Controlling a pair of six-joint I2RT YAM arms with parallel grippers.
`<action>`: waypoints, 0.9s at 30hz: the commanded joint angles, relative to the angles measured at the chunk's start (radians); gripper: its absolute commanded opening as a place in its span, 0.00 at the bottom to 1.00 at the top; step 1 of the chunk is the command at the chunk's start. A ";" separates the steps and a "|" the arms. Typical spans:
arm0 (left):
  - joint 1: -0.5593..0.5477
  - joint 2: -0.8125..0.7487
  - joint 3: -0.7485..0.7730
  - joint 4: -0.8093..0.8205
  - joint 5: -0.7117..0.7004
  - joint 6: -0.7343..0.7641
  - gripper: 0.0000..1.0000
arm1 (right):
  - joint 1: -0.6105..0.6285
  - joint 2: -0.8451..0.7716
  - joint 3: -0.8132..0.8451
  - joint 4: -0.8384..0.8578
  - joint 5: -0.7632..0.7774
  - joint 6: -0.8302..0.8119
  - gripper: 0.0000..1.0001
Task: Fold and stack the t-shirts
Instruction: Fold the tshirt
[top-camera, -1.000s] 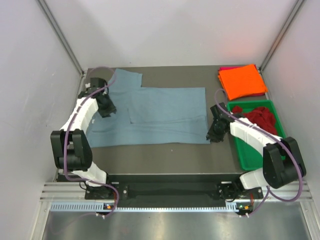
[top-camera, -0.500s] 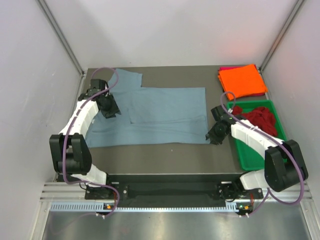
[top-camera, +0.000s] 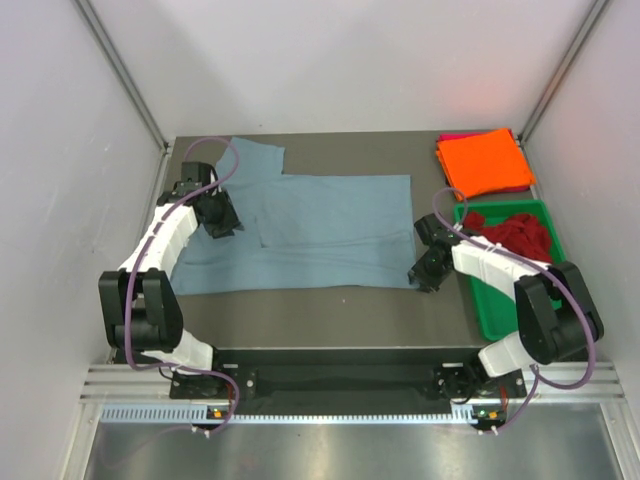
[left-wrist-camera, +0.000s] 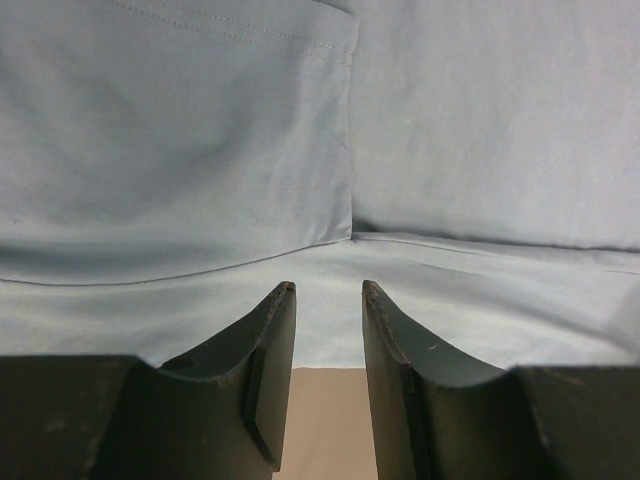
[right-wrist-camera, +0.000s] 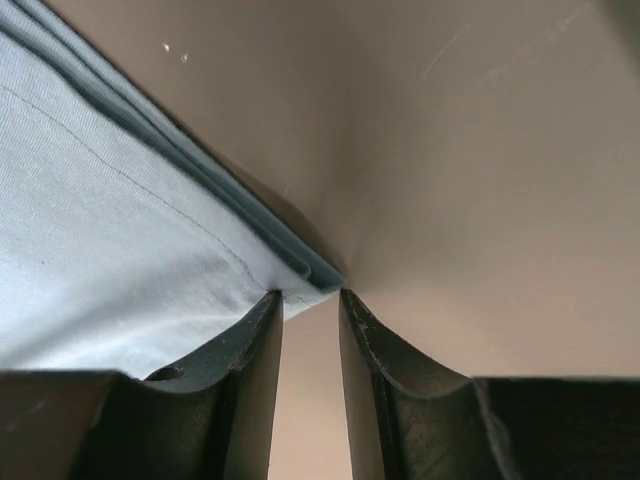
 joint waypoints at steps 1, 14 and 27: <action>0.002 -0.024 -0.001 0.040 -0.003 0.010 0.38 | 0.015 0.020 -0.002 0.033 0.037 0.023 0.30; 0.002 -0.032 0.018 -0.011 -0.130 0.012 0.38 | 0.026 -0.036 -0.031 -0.068 0.213 -0.066 0.00; 0.007 0.005 0.074 -0.064 -0.299 -0.022 0.38 | 0.031 -0.156 -0.091 -0.113 0.287 -0.126 0.00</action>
